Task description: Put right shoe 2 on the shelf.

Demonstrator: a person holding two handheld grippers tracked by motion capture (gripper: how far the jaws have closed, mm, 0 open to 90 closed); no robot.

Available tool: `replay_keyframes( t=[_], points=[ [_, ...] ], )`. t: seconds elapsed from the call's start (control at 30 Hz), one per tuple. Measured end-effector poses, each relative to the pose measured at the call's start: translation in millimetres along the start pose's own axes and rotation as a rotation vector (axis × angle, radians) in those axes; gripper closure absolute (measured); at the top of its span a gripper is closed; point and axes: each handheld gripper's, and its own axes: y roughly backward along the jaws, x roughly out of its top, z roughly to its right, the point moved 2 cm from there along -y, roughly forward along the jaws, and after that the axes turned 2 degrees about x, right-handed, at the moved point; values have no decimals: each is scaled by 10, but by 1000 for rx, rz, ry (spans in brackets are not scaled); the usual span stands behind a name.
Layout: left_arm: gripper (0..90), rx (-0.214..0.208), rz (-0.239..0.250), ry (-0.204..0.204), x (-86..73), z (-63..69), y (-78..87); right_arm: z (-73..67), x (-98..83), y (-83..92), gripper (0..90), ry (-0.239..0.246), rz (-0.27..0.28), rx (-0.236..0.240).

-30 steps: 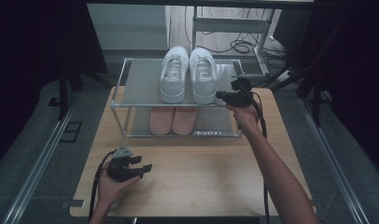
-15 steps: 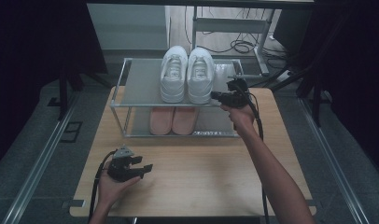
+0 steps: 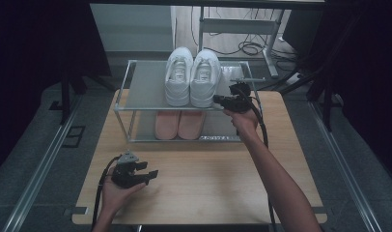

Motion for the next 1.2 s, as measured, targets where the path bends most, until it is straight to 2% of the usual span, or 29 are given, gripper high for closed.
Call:
replay_keyframes(
  t=[0.47,0.7,0.87,1.03,1.2],
  points=[
    [405,2,9,15,1,-40,26,46,-5,42,889,11,1,9],
    [405,11,12,23,-3,-69,43,124,-46,176,873,20,18,18],
    [405,15,18,27,-4,-58,71,175,-146,351,858,71,51,32],
    [405,13,18,19,-10,-49,77,204,-297,544,781,122,69,40],
    [404,10,19,6,-7,-34,78,243,-523,732,609,161,83,46]
  ],
)
